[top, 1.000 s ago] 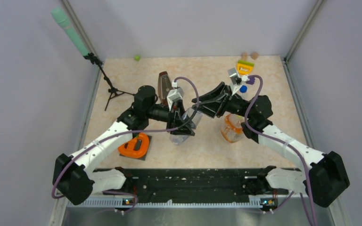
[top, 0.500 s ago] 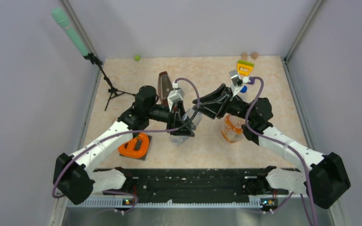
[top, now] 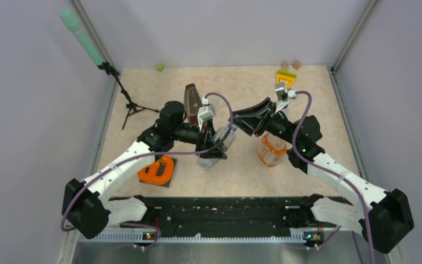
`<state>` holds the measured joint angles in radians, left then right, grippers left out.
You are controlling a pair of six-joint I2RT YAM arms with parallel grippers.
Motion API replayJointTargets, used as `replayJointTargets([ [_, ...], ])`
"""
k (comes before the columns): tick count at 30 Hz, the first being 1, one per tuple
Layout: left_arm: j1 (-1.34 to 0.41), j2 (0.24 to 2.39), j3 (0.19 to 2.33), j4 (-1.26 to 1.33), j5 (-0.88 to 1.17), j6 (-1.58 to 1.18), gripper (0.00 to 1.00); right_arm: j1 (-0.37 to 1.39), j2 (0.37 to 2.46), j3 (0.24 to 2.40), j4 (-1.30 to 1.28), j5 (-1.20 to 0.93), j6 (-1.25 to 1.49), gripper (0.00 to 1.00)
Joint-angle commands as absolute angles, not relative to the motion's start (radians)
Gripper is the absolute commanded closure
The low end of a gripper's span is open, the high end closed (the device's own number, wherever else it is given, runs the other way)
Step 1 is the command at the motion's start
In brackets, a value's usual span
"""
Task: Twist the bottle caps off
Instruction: Unscrew the bottle cap from the plastic bottle, then place the bottle cap at the corner of the board.
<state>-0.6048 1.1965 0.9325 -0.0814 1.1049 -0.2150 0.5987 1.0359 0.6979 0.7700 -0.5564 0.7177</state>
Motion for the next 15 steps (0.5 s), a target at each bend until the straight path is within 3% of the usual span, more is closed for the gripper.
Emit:
replayJointTargets([
  [1,-0.604,1.182,0.977,-0.083,1.008,-0.185,1.0,0.588,1.018,0.704,0.734,-0.51,0.681,1.0],
  [6,-0.605,1.136,0.944,-0.071,0.754,-0.192,1.0,0.588,1.005,0.779,0.477,-0.34,0.606,1.0],
  [15,-0.604,1.054,0.844,0.053,0.591,-0.241,1.0,0.584,0.886,0.855,0.184,-0.055,0.472,1.0],
])
